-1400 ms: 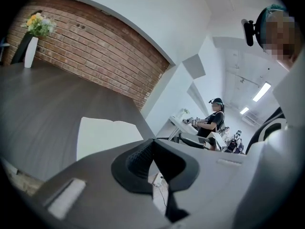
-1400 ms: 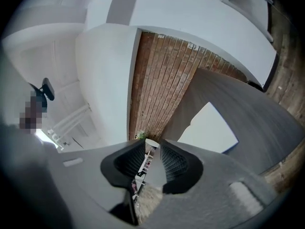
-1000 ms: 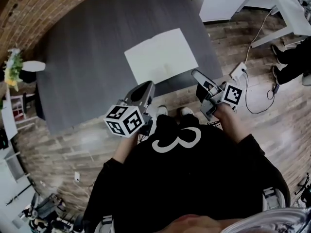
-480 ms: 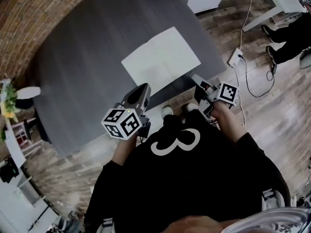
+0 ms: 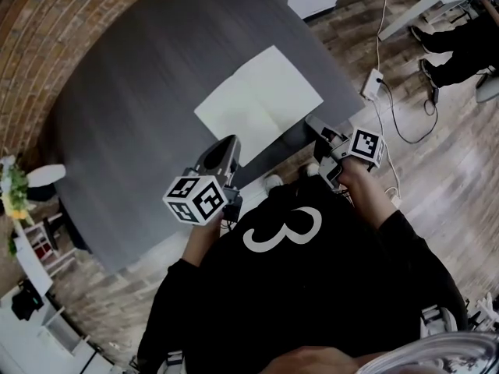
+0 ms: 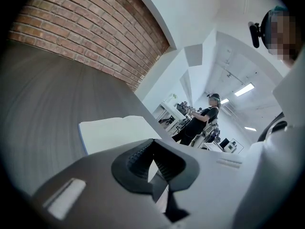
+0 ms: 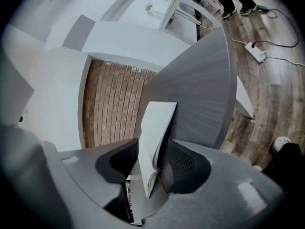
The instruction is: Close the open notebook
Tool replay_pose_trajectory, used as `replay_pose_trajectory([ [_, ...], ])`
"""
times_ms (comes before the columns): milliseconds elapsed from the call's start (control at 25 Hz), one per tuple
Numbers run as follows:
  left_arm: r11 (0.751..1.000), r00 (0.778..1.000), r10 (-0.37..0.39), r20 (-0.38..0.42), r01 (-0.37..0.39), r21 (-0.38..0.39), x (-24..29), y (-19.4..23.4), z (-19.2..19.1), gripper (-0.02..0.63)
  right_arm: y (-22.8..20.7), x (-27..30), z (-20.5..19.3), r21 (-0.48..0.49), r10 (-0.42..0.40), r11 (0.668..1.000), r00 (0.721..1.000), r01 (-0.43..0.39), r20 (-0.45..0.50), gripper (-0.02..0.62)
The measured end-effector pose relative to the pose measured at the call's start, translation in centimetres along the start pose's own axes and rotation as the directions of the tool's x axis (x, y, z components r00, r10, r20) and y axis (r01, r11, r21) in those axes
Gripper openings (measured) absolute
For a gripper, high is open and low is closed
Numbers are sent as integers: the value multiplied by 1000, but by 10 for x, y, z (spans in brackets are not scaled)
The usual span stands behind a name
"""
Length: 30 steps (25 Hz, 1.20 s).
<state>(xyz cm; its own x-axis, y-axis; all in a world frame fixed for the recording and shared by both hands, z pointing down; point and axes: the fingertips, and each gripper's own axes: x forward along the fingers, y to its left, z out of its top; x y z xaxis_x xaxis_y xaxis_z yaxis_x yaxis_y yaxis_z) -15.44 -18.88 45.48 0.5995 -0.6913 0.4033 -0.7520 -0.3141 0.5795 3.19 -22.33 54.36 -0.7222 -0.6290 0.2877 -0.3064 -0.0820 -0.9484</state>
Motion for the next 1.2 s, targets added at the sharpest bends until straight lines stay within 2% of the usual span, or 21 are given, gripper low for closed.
replay_pose_trajectory([
  [440,1000,1000,-13,-1,13,-12,1,3,-3,5,0,9,2,23,-47,999,999,47,22,190],
  [800,1000,1000,5,-3,-5,-17,-7,5,-6,5,2,21,2,13,-78,997,997,78,6,201],
  [1080,1000,1000,22,6,-22,-12,-20,4,-10,5,1,26,6,23,-89,996,996,88,31,190],
  [1160,999,1000,30,10,-30,-14,-24,5,-11,5,-3,25,6,26,-113,993,993,112,32,137],
  [1200,999,999,34,12,-34,-15,-25,6,-11,5,-7,24,7,25,-128,992,991,127,32,85],
])
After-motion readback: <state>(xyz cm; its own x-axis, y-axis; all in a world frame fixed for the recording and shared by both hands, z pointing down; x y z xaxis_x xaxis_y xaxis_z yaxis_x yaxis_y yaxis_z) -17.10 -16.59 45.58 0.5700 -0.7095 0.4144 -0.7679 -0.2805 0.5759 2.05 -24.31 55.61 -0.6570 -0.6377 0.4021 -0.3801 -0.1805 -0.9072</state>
